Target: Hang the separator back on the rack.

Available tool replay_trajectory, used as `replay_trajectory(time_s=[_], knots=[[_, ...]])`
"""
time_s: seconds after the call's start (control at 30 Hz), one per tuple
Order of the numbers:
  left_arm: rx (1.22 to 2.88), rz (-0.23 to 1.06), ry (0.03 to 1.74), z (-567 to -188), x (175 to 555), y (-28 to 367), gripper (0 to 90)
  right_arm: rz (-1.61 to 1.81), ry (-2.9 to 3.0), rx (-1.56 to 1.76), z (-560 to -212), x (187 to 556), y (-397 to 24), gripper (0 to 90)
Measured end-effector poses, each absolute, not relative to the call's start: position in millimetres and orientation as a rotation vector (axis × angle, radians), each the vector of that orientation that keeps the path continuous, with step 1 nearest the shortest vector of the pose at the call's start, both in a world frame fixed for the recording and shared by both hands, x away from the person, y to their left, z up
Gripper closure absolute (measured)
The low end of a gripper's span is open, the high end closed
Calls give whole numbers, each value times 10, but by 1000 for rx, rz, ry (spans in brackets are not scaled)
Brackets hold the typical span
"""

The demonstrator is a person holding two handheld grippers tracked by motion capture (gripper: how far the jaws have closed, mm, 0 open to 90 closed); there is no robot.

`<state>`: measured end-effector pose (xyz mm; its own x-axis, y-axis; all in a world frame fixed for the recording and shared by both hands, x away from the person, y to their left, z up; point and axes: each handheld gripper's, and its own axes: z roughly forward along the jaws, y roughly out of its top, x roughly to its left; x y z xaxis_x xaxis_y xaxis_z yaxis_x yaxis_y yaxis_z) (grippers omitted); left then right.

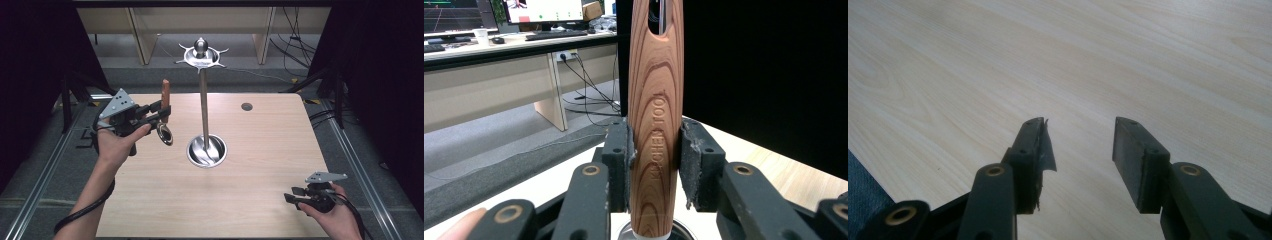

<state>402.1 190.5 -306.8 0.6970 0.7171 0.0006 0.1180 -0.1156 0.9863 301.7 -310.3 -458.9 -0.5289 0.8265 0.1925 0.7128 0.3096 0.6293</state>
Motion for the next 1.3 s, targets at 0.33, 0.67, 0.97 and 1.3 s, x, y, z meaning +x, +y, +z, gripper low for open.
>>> replay_trajectory(time_s=[0.33, 0.67, 0.97, 1.3], knots=[[1631, 584, 683, -3013, 4052, 1901, 670, 1025, 2405, 1432, -4589, 3017, -3100, 569], [1623, 591, 675, -2944, 4078, 1876, 670, 993, 2426, 1453, -4566, 3008, -3098, 569], [1619, 593, 670, -2903, 4102, 1862, 670, 980, 2422, 1452, -4562, 3006, -3099, 569], [1615, 595, 666, -2865, 4120, 1853, 670, 1039, 2397, 1446, -4593, 3012, -3089, 569]])
